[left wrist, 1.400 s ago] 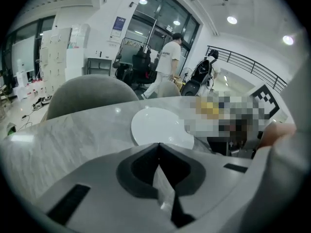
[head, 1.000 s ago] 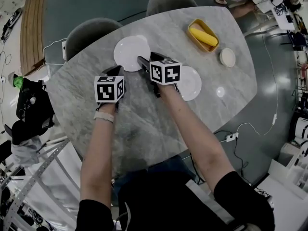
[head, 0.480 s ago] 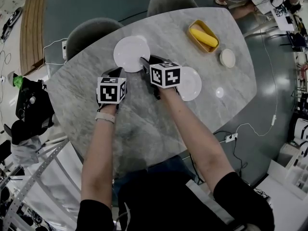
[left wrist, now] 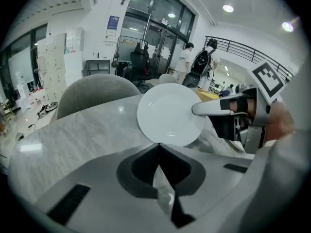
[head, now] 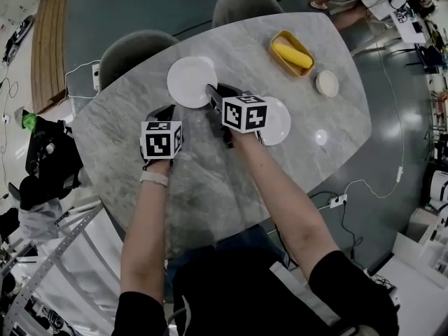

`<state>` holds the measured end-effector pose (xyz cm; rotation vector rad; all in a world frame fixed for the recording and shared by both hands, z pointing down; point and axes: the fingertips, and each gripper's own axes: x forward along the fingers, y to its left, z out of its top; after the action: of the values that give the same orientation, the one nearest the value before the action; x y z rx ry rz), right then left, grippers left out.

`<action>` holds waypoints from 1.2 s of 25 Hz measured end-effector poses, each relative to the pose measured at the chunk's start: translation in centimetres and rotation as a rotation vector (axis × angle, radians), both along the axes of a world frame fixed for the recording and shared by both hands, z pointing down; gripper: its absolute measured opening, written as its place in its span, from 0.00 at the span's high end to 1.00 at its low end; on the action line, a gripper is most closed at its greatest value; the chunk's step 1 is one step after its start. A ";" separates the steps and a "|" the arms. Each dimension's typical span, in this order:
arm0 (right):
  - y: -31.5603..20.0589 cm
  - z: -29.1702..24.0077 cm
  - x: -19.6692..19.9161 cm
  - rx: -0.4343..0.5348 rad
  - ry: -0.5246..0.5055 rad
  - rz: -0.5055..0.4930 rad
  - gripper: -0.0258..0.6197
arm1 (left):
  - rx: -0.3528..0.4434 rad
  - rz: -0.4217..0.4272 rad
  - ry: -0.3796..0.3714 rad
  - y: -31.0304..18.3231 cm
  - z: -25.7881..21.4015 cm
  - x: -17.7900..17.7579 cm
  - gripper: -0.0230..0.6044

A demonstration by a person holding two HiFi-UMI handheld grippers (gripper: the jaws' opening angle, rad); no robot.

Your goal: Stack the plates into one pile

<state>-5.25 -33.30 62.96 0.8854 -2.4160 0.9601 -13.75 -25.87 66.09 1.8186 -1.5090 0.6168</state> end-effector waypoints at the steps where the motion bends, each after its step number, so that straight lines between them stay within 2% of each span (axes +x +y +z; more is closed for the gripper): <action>1: 0.1 -0.3 0.1 -0.003 -0.014 0.009 0.88 | 0.005 0.006 -0.007 0.1 -0.3 0.0 0.95; 6: 0.5 -1.9 0.6 -0.019 -0.081 0.050 0.92 | 0.012 0.044 -0.058 0.8 -1.5 0.3 0.95; 12: 1.2 -2.7 2.6 -0.007 -0.071 0.063 0.92 | 0.013 0.050 -0.061 2.1 -2.6 1.3 0.95; 30: 3.6 -3.0 13.9 -0.024 -0.102 0.197 0.92 | 0.000 0.126 -0.088 7.2 -4.7 8.4 0.95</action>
<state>8.62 -29.69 59.95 1.1076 -2.4291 1.1282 -5.35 -18.70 61.36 1.9198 -1.4581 0.7670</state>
